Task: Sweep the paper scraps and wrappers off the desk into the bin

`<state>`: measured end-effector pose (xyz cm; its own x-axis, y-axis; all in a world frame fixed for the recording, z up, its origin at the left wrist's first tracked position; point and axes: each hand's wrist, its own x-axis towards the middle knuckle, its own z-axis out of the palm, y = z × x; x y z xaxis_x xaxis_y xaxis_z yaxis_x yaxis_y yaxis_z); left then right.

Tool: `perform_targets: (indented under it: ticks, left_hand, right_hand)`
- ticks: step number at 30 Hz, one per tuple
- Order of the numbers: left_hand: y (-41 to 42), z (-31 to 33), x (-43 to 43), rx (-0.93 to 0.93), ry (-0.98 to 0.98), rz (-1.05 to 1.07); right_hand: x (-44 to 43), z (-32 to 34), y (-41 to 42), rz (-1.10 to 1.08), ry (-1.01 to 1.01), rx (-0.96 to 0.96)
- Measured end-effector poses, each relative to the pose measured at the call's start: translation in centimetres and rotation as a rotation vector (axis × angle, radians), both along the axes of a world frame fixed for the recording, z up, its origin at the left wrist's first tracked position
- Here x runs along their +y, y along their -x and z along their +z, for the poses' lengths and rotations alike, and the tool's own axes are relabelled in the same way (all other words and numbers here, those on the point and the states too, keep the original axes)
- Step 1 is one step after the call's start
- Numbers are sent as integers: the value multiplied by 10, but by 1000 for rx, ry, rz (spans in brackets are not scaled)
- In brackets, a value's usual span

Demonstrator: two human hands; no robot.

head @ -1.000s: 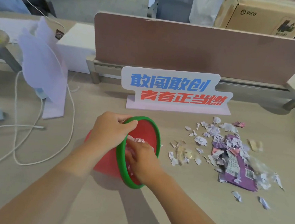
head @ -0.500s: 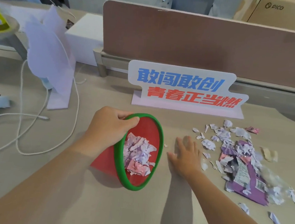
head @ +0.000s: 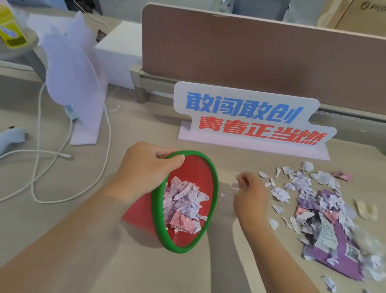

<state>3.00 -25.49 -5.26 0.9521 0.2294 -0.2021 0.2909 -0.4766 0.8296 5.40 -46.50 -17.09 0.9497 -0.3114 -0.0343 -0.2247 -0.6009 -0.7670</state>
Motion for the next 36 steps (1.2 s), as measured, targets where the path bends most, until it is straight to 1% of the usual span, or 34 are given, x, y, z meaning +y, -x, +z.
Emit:
perform_targets:
  ticks: [1,2,3,4,5,6,7,8,9,10,11,12,13,14,15,16,17,18,19,22,23,25,27,29,30,31,32,34,35,36]
  left_hand:
    - [0,-1,0,0,-2,0]
    - [0,-2,-1,-1,-5,-3]
    - [1,-2,-1,-2,-10,-9]
    - [2,-2,-2,-6,-18,-17]
    - [3,-2,-3,-14,-25,-24]
    - [4,-1,-4,-19,-34,-31]
    - [4,0,-4,-23,-40,-33]
    - [4,0,-4,-25,-43,-28]
    - [4,0,-3,-23,-42,-20]
    - [4,1,-1,-20,-45,-10]
    - [4,1,1,-15,-44,1]
    - [5,1,2,-9,-37,8]
    - [5,1,3,-7,-27,17]
    - [6,1,4,-6,-20,24]
    - [6,1,4,-8,-16,30]
    - [6,0,4,-8,-15,30]
    - [7,0,3,-6,-11,24]
    - [8,1,2,-3,-8,14]
    - [8,1,1,-2,-5,-1]
    - [9,2,1,-11,-41,-43]
    - [9,2,1,-10,-42,-41]
    - [7,2,0,-3,-37,-25]
    - [5,3,-1,4,-28,-13]
    - [2,3,-1,13,-28,-11]
    - [1,4,-1,19,-32,-14]
    - [1,4,-1,24,-30,-18]
    - [0,5,-1,26,-24,-21]
    - [0,5,-1,23,-35,-27]
    - [0,5,-1,19,-39,-31]
    - [0,5,-1,16,-33,-34]
  right_hand:
    - [18,18,7,14,-56,-99]
    - [37,32,15,84,-96,-175]
    - [55,43,26,209,-137,-210]
    - [71,46,35,376,-155,-205]
    - [83,44,42,554,-98,-169]
    - [91,40,46,706,21,-115]
    - [95,33,47,803,136,-60]
    - [95,29,48,844,174,-22]
    - [90,30,49,834,105,-16]
    - [83,33,51,772,-30,-56]
    - [74,34,53,650,-165,-121]
    - [61,33,55,481,-251,-188]
    - [46,27,55,314,-266,-231]
    - [30,16,52,180,-204,-220]
    - [14,1,48,88,-93,-139]
    - [1,-12,45,50,26,5]
    - [-11,-26,44,43,113,160]
    - [-20,-38,45,58,159,267]
    - [-28,-48,46,91,178,315]
    - [-36,-58,45,223,217,340]
    - [-35,-58,42,232,215,372]
    - [-31,-51,36,167,154,423]
    - [-20,-37,32,73,59,366]
    - [-1,-13,33,14,-53,159]
    - [11,2,36,33,-111,49]
    - [23,17,39,99,-156,-24]
    - [34,28,42,212,-178,-66]
    - [47,40,47,440,-162,-101]
    - [48,39,47,468,-158,-119]
    - [47,38,44,406,-182,-132]
